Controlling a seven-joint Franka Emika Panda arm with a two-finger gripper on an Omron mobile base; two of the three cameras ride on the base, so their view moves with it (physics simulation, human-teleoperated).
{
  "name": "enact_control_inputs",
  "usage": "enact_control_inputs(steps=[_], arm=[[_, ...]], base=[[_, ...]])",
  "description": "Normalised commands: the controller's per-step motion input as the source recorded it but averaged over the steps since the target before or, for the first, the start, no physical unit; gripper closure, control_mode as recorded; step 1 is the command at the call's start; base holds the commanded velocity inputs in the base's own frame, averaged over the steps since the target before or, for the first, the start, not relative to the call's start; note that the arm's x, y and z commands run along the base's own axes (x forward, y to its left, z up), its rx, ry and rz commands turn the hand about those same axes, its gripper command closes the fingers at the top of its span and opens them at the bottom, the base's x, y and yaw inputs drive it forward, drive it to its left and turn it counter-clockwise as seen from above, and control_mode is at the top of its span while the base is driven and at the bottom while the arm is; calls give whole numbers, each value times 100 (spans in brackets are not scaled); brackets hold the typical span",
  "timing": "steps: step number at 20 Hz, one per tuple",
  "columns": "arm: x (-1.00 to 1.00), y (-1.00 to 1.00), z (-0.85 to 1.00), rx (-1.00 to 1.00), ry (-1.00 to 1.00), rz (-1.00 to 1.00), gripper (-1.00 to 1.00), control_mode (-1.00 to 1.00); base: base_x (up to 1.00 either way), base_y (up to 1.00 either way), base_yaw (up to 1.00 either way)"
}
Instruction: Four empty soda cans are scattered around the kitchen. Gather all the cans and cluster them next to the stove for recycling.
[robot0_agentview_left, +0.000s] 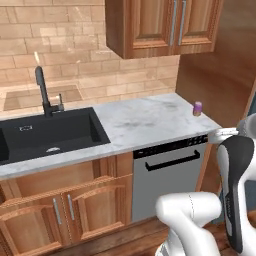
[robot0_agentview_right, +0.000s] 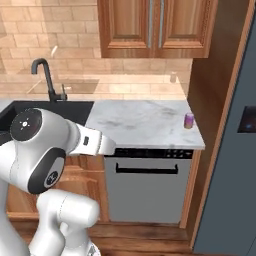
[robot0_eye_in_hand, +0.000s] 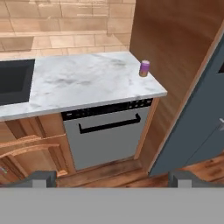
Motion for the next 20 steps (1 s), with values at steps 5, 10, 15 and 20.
enact_control_inputs(steps=[5, 10, 15, 20], arm=[[0, 0, 0, 0, 0, 0, -100, 100], [0, 0, 0, 0, 0, 0, -100, 100], [0, 0, 0, 0, 0, 0, -100, 100], [0, 0, 0, 0, 0, 0, -100, 100]], base=[[57, 48, -1], [41, 42, -2], [37, 31, -5], [39, 12, -5]])
